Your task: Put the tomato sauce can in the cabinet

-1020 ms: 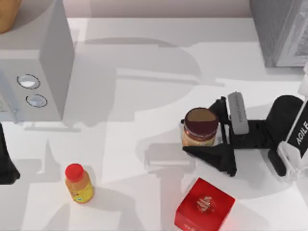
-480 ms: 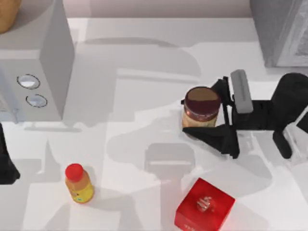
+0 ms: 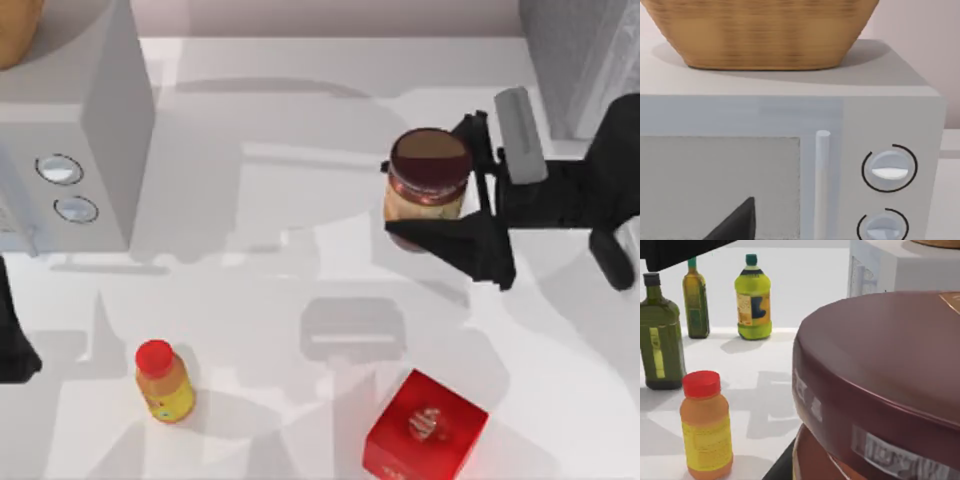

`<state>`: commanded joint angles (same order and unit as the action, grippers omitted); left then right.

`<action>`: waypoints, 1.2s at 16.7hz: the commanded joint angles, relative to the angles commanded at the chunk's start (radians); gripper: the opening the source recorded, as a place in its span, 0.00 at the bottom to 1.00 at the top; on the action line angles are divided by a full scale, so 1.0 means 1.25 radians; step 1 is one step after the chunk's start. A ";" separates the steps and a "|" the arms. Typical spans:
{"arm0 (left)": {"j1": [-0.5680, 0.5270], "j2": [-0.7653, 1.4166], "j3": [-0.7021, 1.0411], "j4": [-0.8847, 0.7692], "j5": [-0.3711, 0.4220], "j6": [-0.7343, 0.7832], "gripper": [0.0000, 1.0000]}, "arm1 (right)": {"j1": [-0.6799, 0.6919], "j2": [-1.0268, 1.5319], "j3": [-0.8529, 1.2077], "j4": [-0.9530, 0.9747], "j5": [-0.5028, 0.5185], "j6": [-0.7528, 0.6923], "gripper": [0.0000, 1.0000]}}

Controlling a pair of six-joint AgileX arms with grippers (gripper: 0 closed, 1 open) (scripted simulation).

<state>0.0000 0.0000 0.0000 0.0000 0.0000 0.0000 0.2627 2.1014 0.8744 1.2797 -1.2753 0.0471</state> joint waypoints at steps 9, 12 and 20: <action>0.000 0.000 0.000 0.000 0.000 0.000 1.00 | -0.003 -0.113 -0.007 -0.104 -0.001 0.008 0.00; 0.000 0.000 0.000 0.000 0.000 0.000 1.00 | -0.008 -0.137 -0.011 -0.113 0.013 0.004 0.00; 0.000 0.000 0.000 0.000 0.000 0.000 1.00 | -0.074 -0.493 -0.147 -0.317 0.244 -0.014 0.00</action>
<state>0.0000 0.0000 0.0000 0.0000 0.0000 0.0000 0.1698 1.4846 0.6908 0.8838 -0.9702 0.0294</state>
